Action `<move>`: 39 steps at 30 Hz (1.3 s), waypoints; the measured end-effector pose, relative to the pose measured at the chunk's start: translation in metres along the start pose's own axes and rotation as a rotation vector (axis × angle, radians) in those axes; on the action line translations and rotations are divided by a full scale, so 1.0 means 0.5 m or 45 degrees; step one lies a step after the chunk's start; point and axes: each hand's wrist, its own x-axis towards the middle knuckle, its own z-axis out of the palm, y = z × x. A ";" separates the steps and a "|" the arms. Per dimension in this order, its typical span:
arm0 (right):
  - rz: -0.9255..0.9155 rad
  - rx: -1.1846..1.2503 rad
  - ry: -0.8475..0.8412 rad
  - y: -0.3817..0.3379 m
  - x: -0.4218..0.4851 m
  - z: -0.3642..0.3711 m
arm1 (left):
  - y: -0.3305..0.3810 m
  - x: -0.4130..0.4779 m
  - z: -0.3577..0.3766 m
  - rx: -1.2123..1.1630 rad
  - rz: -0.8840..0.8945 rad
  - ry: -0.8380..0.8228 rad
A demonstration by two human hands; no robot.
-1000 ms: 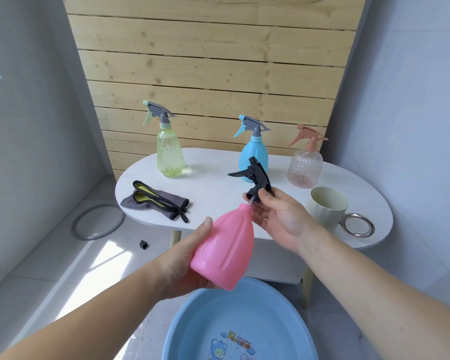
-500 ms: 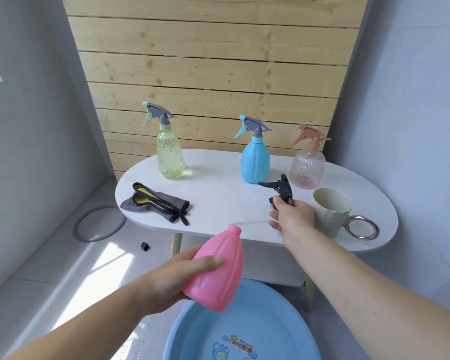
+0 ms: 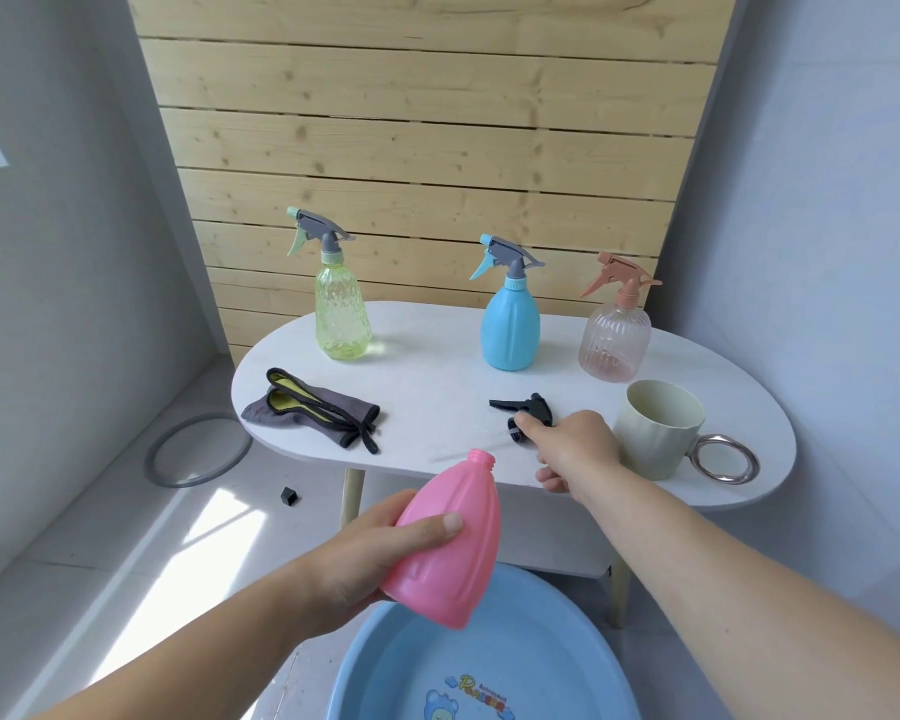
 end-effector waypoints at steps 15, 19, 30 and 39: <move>-0.485 -0.274 0.168 -0.009 -0.096 -0.131 | 0.015 0.024 0.050 0.000 0.125 -0.057; -0.582 -0.479 0.597 0.020 -0.084 -0.234 | 0.028 0.033 0.080 0.055 0.163 -0.086; -0.121 -0.050 0.229 0.124 -0.034 -0.337 | 0.026 0.049 0.147 0.129 0.214 -0.120; -0.179 0.499 -0.173 0.098 -0.114 -0.332 | 0.003 0.024 0.142 0.229 0.277 -0.065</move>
